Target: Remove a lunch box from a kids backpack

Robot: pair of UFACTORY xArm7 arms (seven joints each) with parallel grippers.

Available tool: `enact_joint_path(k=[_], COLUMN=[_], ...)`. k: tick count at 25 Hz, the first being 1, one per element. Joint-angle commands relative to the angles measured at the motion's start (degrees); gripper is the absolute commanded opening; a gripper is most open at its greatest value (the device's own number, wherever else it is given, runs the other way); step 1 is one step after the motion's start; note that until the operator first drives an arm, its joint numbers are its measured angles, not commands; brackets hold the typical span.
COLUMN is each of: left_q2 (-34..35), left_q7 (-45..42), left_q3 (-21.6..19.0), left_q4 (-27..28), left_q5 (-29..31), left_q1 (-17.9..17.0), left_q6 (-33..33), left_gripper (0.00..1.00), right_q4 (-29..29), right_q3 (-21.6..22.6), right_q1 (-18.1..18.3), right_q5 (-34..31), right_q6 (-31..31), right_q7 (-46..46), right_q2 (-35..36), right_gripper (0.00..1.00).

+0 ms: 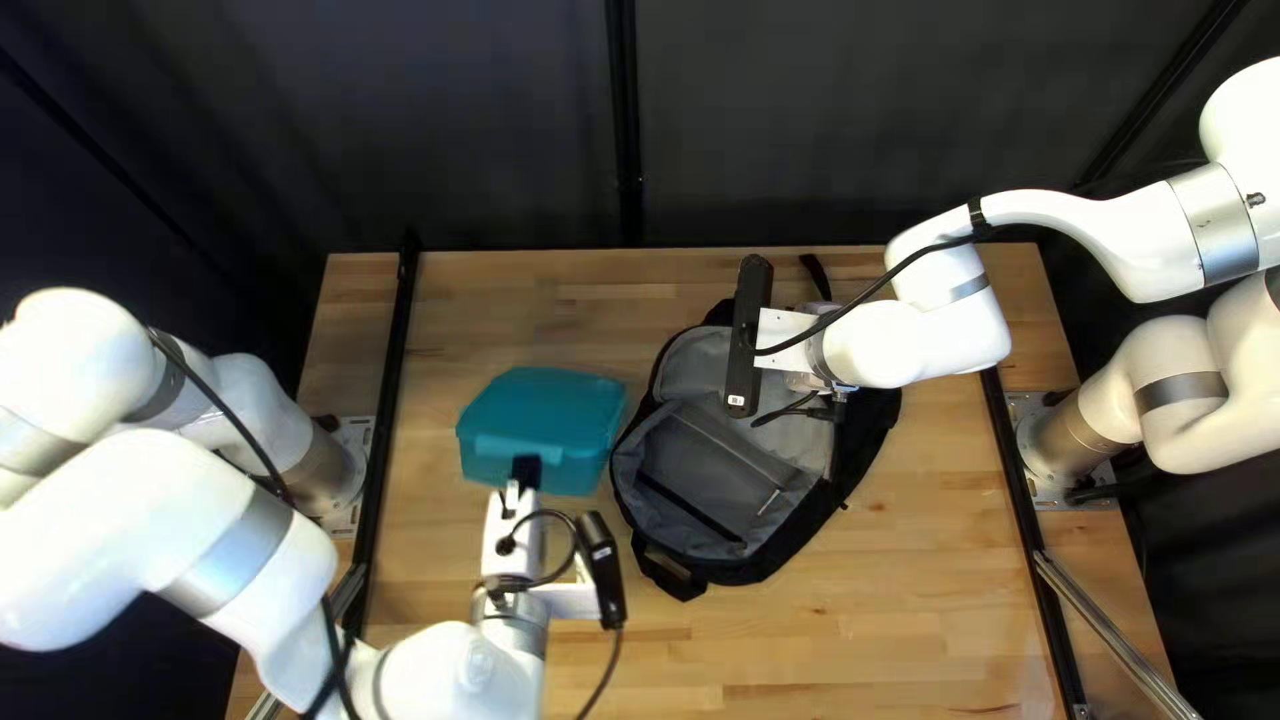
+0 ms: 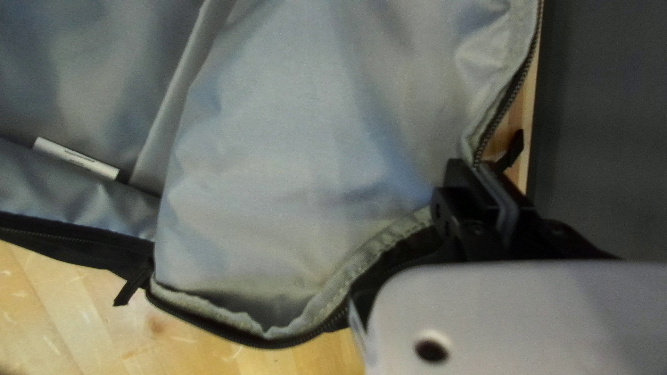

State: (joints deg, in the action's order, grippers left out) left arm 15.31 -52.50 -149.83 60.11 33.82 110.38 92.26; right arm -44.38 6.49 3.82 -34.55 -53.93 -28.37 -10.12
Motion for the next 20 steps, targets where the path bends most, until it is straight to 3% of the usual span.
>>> enact_joint_path(k=[1, 9, 11, 19, 20], left_q2=[-3.08, -7.03, -7.95, -6.07, -6.27], left_q7=[5.25, 9.5, 9.18, 7.23, 6.91], left_q3=[1.38, 3.62, 3.86, 3.53, 3.37], left_q4=[-0.86, -4.25, -5.69, -8.15, -8.11], left_q5=[-4.08, -9.28, -9.95, -12.7, -12.81], left_q1=[3.57, 6.93, 7.19, 7.4, 7.16], left_q6=[-4.48, -4.51, -4.86, -9.68, -9.54], left_gripper=[0.06, 0.13, 0.23, 0.38, 0.63], right_q4=[0.0, 0.0, 0.0, 0.0, 0.0], right_q3=[0.0, 0.0, 0.0, 0.0, 0.0], right_q1=[0.0, 0.0, 0.0, 0.0, 0.0], right_q5=[0.0, 0.0, 0.0, 0.0, 0.0], right_q6=[0.0, 0.0, 0.0, 0.0, 0.0], right_q7=[0.0, 0.0, 0.0, 0.0, 0.0], right_q2=[0.0, 0.0, 0.0, 0.0, 0.0], right_gripper=[0.0, 0.0, 0.0, 0.0, 0.0])
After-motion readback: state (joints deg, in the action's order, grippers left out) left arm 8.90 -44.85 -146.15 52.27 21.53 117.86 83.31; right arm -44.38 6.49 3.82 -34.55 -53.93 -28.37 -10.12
